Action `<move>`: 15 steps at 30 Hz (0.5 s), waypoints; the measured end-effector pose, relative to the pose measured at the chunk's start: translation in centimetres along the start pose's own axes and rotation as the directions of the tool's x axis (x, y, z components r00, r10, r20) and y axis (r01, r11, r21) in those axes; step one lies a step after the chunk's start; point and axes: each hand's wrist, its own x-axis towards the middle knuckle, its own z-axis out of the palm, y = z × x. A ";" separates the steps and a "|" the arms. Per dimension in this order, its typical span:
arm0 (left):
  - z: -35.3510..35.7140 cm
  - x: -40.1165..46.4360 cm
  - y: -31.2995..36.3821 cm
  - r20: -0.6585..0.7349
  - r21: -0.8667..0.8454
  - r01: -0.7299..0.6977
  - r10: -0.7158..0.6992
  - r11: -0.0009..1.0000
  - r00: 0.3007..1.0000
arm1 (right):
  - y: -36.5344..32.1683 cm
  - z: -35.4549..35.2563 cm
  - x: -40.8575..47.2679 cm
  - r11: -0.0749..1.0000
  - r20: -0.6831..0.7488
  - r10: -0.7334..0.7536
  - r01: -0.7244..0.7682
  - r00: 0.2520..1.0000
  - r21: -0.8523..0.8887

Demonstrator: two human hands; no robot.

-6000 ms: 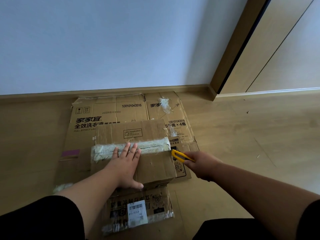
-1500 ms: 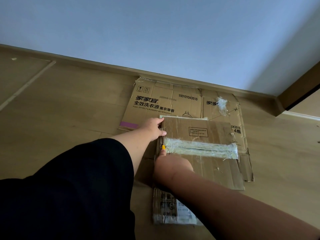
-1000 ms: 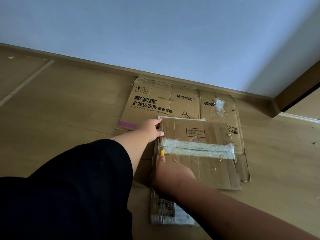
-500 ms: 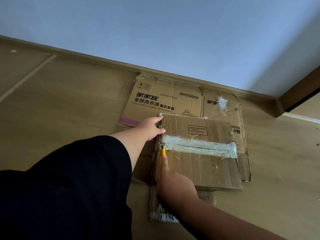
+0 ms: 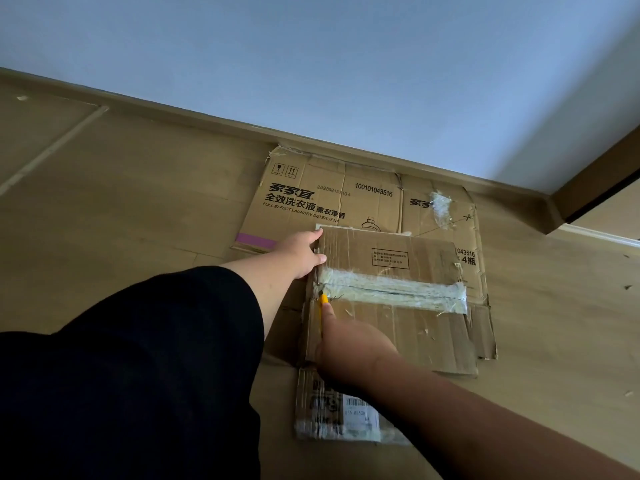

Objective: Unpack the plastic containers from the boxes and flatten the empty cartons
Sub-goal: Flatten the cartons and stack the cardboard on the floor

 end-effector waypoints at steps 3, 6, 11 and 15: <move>0.1 -0.2 0.4 -0.031 0.042 -0.003 0.004 0.999 1.000 | -0.2 0.6 -0.7 1.000 0.038 -0.006 0.006 0.999 -0.007; 0.0 -0.4 -0.1 -0.021 0.027 -0.027 0.028 0.999 0.999 | 0.4 1.6 -1.3 0.999 -0.017 0.009 -0.008 1.000 0.037; 0.0 -1.0 -1.5 0.021 -0.127 0.002 0.000 0.992 1.000 | 3.0 3.8 -2.4 0.997 -0.103 -0.014 0.021 0.995 0.073; -0.3 -0.8 -1.6 0.063 -0.190 0.035 -0.023 0.981 0.998 | 5.2 3.6 -1.9 0.983 -0.185 0.063 -0.029 0.981 0.184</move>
